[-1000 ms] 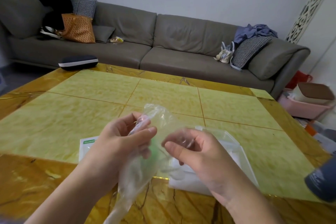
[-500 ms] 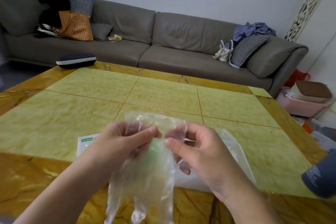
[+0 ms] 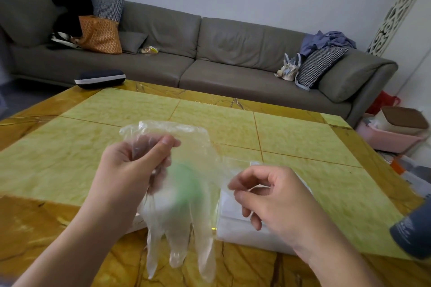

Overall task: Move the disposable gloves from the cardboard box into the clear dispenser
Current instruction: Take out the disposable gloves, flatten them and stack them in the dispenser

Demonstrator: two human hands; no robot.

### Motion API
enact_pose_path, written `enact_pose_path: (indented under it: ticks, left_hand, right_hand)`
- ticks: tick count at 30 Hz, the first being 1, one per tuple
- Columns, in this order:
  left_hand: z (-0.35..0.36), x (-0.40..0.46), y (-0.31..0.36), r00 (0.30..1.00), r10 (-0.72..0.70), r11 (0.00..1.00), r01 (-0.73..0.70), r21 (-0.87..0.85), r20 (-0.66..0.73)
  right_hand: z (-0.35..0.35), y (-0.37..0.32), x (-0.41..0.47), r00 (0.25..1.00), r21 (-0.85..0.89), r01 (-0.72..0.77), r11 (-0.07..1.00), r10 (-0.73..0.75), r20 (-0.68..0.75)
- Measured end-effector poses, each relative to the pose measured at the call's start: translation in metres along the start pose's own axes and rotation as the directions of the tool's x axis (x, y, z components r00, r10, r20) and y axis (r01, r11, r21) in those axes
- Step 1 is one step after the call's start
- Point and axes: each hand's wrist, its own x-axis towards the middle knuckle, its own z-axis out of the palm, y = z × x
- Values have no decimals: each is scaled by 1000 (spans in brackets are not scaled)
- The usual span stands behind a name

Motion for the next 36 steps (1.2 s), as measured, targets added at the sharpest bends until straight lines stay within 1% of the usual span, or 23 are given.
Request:
enact_pose_path:
  ticks: [3, 4, 5, 6, 8, 9, 11, 13, 15, 17, 19, 24, 26, 27, 28, 29, 30, 31, 32, 33, 34, 35, 36]
  left_hand:
    - [0, 0, 3, 1000, -10, 1000, 10, -16, 16]
    - [2, -1, 4, 999, -22, 1000, 23, -15, 46]
    - [4, -3, 5, 995, -41, 999, 41, -5, 92]
    - [8, -6, 7, 987, -60, 998, 57, 24, 147]
    - [17, -14, 8, 955, -93, 985, 48, 163, 283]
    - [22, -18, 8, 927, -110, 969, 19, 248, 359]
    - [31, -24, 8, 857, -172, 923, -33, 384, 486]
    - [35, -25, 10, 806, -223, 900, -45, 433, 548]
    - [34, -22, 11, 814, -238, 910, -3, 414, 529]
    - [29, -18, 10, 862, -238, 926, 61, 374, 448]
    - [25, -14, 10, 892, -241, 940, 116, 321, 383]
    - [27, -2, 7, 932, -257, 958, 211, 194, 255]
    - [35, 7, 7, 958, -229, 971, 211, 116, 172]
    - [40, 12, 9, 973, -197, 978, 188, 91, 116]
    - [46, 15, 11, 990, -136, 986, 130, 109, 45]
    - [53, 16, 14, 999, -27, 979, 35, 202, -41]
    - [61, 15, 19, 984, 135, 935, -89, 344, -113]
    - [72, 10, 25, 939, 323, 849, -234, 473, -116]
    - [84, 2, 33, 872, 487, 744, -384, 547, -51]
    - [99, -5, 40, 804, 591, 642, -520, 564, 69]
    - [115, -9, 42, 750, 623, 556, -624, 550, 223]
    - [130, -12, 38, 719, 576, 487, -684, 542, 390]
    - [144, -13, 31, 710, 456, 435, -704, 561, 537]
  right_hand:
    - [-17, -5, -3, 999, -263, 11, 965, 0, 43]
    - [-24, -8, -5, 999, -291, 38, 956, -28, 39]
    - [-30, -11, -6, 997, -253, 79, 964, -77, 17]
    - [-34, -15, -6, 992, -169, 125, 978, -126, 3]
    - [-33, -23, -6, 979, 8, 190, 982, -190, 76]
    - [-29, -24, -5, 969, 23, 199, 980, -200, 146]
    - [-16, -24, -3, 946, -38, 213, 976, -196, 259]
    - [-12, -23, -2, 949, -33, 216, 976, -202, 244]
    - [-20, -17, -2, 967, 8, 199, 980, -198, 159]
    - [-34, -8, -2, 982, -6, 181, 983, -180, 60]
    - [-47, 0, -1, 986, 16, 165, 986, -166, 13]
    - [-68, 21, 2, 991, 248, 104, 963, -80, -105]
    - [-76, 27, 4, 979, 303, 94, 948, -33, -200]
    - [-78, 30, 7, 968, 318, 89, 944, -8, -249]
    - [-80, 34, 9, 956, 337, 81, 938, 22, -293]
    - [-81, 38, 13, 942, 359, 70, 931, 56, -330]
    - [-82, 43, 15, 930, 371, 52, 927, 90, -356]
    - [-82, 48, 18, 922, 365, 27, 931, 118, -369]
    - [-80, 52, 20, 919, 344, 1, 939, 135, -371]
    - [-77, 55, 23, 918, 318, -21, 948, 144, -368]
    - [-75, 58, 24, 919, 286, -42, 957, 149, -364]
    - [-72, 60, 25, 920, 243, -66, 968, 154, -361]
    - [-69, 61, 26, 919, 192, -87, 977, 153, -363]
